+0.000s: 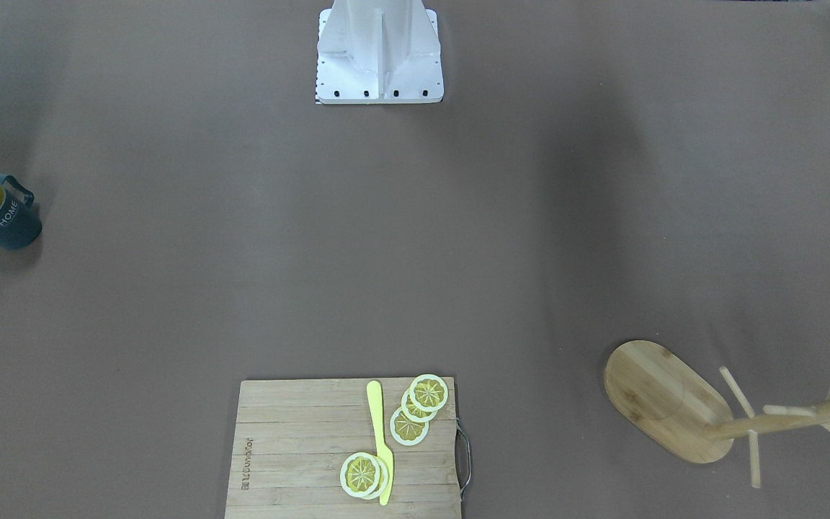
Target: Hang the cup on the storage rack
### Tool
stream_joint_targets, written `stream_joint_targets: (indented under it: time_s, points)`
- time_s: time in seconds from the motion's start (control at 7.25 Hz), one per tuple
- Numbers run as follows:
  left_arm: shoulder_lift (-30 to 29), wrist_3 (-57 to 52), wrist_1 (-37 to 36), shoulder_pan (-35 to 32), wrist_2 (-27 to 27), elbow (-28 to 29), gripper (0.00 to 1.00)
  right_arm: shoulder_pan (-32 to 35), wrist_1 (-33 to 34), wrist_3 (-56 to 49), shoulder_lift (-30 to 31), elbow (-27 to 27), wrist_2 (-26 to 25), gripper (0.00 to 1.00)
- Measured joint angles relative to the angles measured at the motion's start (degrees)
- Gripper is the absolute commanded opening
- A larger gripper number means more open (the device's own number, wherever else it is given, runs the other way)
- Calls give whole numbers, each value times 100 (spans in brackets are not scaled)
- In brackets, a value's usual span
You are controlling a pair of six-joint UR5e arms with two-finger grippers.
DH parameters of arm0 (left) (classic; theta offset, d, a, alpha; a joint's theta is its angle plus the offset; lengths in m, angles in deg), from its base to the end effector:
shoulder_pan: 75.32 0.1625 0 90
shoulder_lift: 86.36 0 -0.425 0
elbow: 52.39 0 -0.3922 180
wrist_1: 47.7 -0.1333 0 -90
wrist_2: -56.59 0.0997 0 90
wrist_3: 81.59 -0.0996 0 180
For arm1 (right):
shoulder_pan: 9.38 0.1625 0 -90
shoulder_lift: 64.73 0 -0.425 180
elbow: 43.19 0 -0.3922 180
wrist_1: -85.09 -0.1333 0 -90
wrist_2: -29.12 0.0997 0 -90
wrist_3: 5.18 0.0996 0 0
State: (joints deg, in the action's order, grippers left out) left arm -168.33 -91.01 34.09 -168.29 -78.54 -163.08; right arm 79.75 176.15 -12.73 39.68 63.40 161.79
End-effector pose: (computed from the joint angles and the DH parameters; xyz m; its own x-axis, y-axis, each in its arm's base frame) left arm -0.0848 -0.4243 0.5597 0.7063 0.1811 -0.6843 -0.0648 0.9792 0.1922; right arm 0.0599 -0.3882 0.6305 0.7266 -0.1556 0.6692 0.1116 0.9878 0.1084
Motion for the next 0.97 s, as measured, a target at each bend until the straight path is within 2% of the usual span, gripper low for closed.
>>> stream_joint_targets:
  time_s: [0.41, 0.83, 0.97]
  points:
    - [-83, 22, 159, -10, -41, -176, 99, 0, -8, 38, -162, 370, 491, 100]
    - [-327, 50, 1585, -11, -5, 434, 99, 0, -6, 29, -323, 556, 563, 100]
    - [-358, 45, 1792, -11, -2, 550, 99, 0, -10, 14, -336, 534, 562, 100]
